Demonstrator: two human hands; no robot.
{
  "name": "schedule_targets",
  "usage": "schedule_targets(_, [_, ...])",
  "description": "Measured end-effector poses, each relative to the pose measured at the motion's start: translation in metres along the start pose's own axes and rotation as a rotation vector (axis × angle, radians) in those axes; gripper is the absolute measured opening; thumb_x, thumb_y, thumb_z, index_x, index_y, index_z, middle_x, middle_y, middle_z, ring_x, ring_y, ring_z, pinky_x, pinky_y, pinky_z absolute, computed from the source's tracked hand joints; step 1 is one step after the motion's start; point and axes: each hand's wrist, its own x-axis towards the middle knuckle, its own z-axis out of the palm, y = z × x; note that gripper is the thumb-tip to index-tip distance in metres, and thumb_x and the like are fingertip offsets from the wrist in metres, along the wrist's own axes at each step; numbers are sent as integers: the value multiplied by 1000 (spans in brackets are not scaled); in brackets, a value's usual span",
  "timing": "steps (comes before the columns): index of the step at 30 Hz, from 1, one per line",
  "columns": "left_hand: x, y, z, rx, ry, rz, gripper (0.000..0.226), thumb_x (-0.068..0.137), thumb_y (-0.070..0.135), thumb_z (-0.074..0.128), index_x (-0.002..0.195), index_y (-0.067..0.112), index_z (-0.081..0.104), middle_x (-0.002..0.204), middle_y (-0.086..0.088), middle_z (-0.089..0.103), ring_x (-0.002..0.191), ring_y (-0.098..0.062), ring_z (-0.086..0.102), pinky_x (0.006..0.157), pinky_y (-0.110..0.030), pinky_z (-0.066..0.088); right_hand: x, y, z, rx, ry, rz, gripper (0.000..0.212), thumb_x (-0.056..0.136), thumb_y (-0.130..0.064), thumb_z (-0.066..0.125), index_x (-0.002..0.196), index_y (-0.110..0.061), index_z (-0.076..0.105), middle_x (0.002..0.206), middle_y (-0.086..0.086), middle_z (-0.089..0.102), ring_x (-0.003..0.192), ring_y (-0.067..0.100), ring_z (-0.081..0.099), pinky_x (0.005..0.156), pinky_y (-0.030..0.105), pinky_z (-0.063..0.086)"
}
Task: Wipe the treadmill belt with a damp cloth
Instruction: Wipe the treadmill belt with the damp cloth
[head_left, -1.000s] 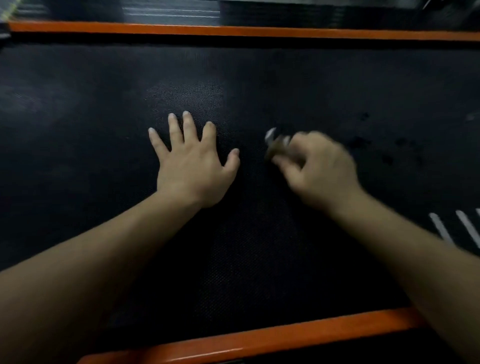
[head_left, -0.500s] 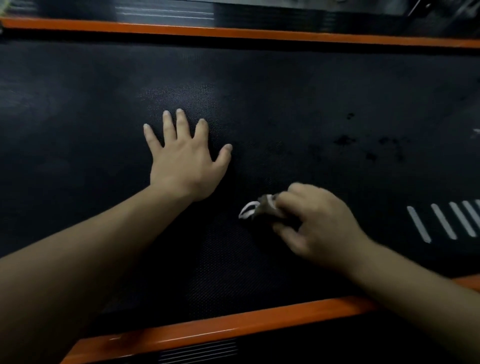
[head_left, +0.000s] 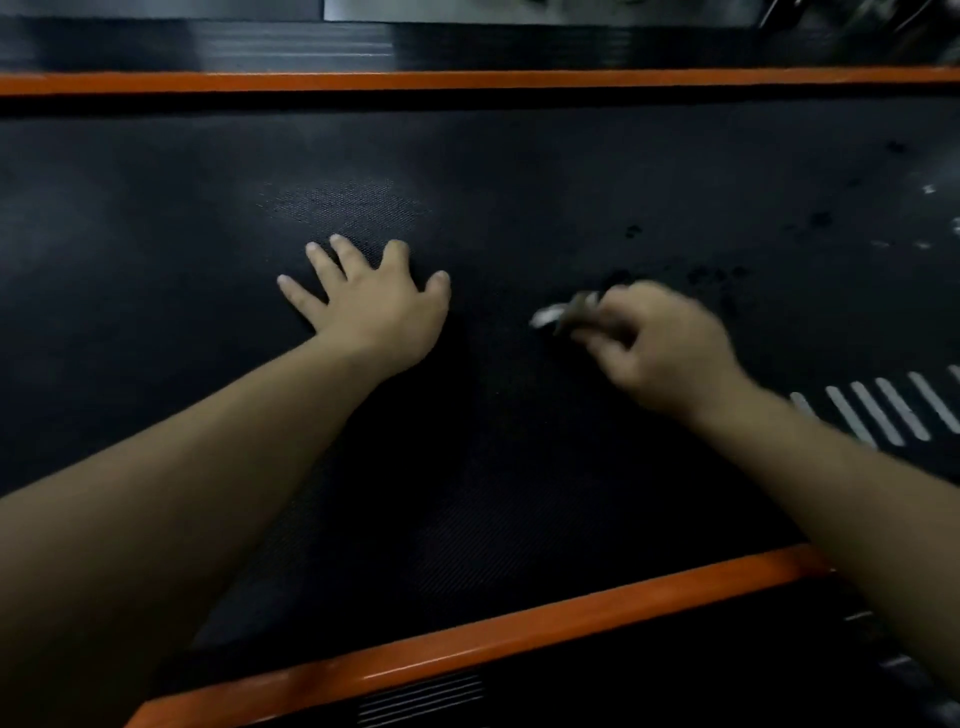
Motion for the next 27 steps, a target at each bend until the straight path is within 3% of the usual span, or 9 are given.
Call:
schedule_targets(3, [1, 6, 18, 98, 69, 29, 67, 100, 66, 19, 161, 40, 12, 170, -17, -13, 154, -38, -22, 116, -70, -16, 12, 18, 6, 7, 96, 237, 22, 90, -46, 63, 84, -29, 49, 85, -2, 51, 73, 19, 49, 60, 29, 32])
schedule_targets(8, [0, 1, 25, 124, 142, 120, 68, 101, 65, 15, 162, 39, 7, 171, -10, -11, 155, -32, -21, 120, -64, -15, -20, -22, 8, 102, -109, -168, 21, 81, -35, 72, 79, -23, 55, 75, -7, 45, 63, 17, 47, 57, 25, 29])
schedule_targets(10, [1, 1, 26, 122, 144, 170, 67, 101, 66, 15, 162, 39, 8, 171, -8, -9, 156, -29, -20, 121, -61, -15, 20, 7, 7, 41, -23, -94, 19, 85, -39, 70, 80, -29, 55, 77, -6, 48, 68, 23, 54, 59, 27, 34])
schedule_targets(13, [0, 1, 29, 119, 151, 214, 68, 100, 68, 16, 162, 41, 11, 172, -4, -6, 156, -26, -18, 122, -58, -15, 84, 50, 9, 33, 97, 241, 20, 91, -48, 61, 88, -30, 55, 89, 0, 57, 78, 23, 54, 59, 30, 33])
schedule_targets(15, [2, 1, 29, 122, 150, 218, 68, 99, 69, 15, 162, 42, 9, 172, -3, -6, 156, -25, -18, 122, -58, -14, 85, 38, 19, 37, 106, 212, 21, 91, -48, 60, 88, -29, 53, 89, 0, 54, 77, 21, 49, 61, 30, 32])
schedule_targets(18, [1, 0, 30, 124, 155, 210, 67, 99, 67, 15, 161, 42, 8, 172, -2, -7, 156, -24, -18, 123, -57, -13, 52, -1, 23, 141, -42, -50, 26, 88, -47, 63, 79, -29, 47, 80, -3, 49, 70, 16, 45, 56, 29, 31])
schedule_targets(20, [1, 1, 30, 124, 157, 202, 67, 100, 67, 16, 161, 42, 7, 172, -2, -6, 156, -24, -18, 123, -57, -13, 65, 11, 18, 87, -46, -100, 25, 88, -47, 63, 80, -34, 44, 80, -4, 49, 71, 17, 45, 60, 30, 34])
schedule_targets(24, [3, 1, 30, 142, 145, 191, 70, 97, 70, 15, 161, 43, 7, 172, -3, -6, 157, -25, -16, 123, -58, -13, 144, 53, 16, 38, 73, 260, 20, 92, -50, 59, 91, -30, 54, 91, -2, 56, 87, 25, 56, 67, 32, 36])
schedule_targets(27, [4, 3, 30, 165, 155, 192, 71, 97, 73, 13, 161, 43, 4, 172, -5, -6, 157, -27, -16, 122, -60, -12, 137, 28, 33, 76, 79, 137, 20, 91, -49, 61, 97, -30, 60, 93, -3, 55, 82, 19, 51, 67, 31, 36])
